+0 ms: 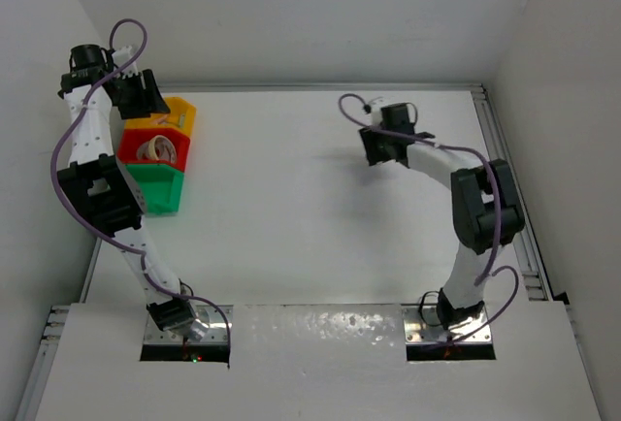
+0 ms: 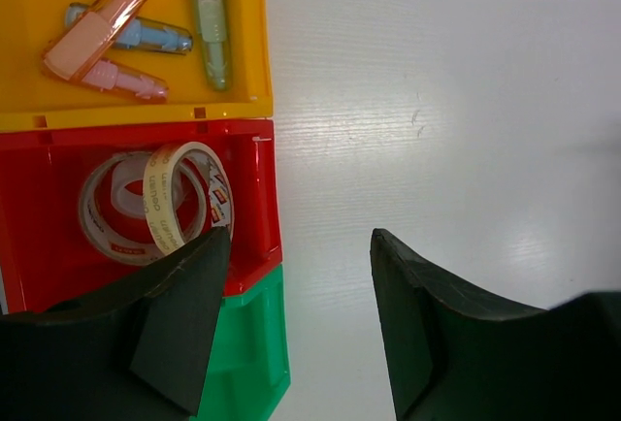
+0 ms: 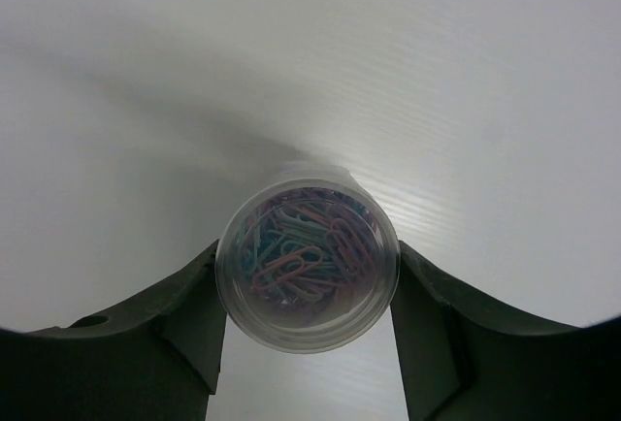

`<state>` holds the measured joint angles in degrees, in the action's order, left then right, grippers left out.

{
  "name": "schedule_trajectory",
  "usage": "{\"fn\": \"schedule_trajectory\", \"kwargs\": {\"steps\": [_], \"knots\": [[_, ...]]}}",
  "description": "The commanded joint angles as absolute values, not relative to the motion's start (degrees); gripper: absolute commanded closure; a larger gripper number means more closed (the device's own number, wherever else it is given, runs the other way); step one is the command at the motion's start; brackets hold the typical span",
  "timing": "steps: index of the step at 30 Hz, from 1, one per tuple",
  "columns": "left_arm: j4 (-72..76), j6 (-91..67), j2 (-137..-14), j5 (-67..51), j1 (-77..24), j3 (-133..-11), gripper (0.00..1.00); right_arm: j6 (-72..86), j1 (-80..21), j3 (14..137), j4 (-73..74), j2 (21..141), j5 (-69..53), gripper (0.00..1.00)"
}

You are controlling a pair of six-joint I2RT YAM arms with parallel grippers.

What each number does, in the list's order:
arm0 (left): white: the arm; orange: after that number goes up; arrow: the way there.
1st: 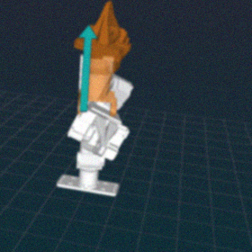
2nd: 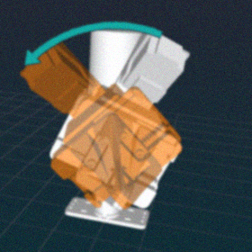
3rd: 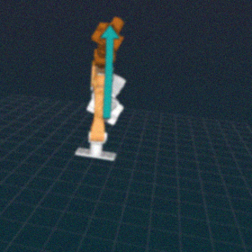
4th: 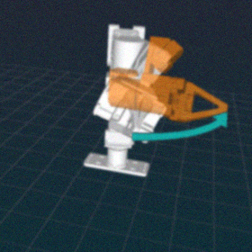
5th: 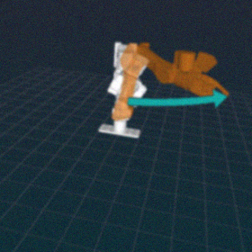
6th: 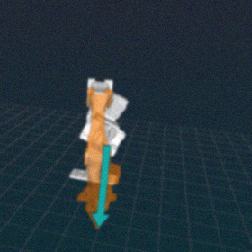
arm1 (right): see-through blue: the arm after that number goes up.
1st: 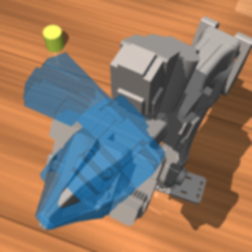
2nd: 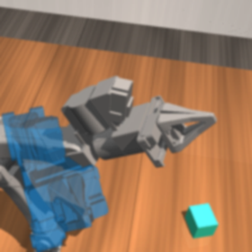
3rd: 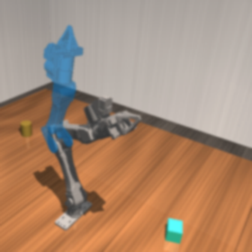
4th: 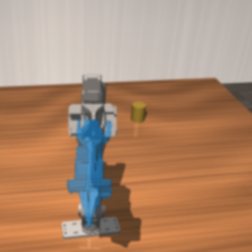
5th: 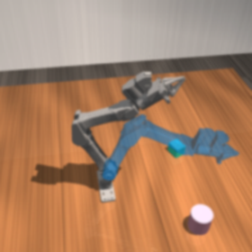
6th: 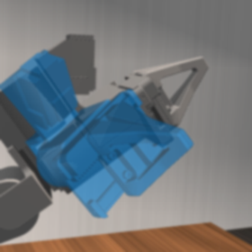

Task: Sort the stationery into containers
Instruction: Move the stationery to the center of the board.

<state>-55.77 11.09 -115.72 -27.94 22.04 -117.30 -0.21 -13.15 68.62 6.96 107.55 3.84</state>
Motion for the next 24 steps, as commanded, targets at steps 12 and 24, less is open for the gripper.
{"fn": "schedule_trajectory", "kwargs": {"steps": [12, 24], "knots": [[-55.63, 11.87, -110.30, -29.53, 19.07, -116.90, 0.42, 10.98, -47.36, 78.04, 1.32, 114.95, 10.89, 0.87], [-56.07, 12.39, -109.95, -30.24, 17.40, -115.58, 0.38, 11.69, -50.80, 79.01, 1.32, 118.22, 13.80, 0.42]]}}
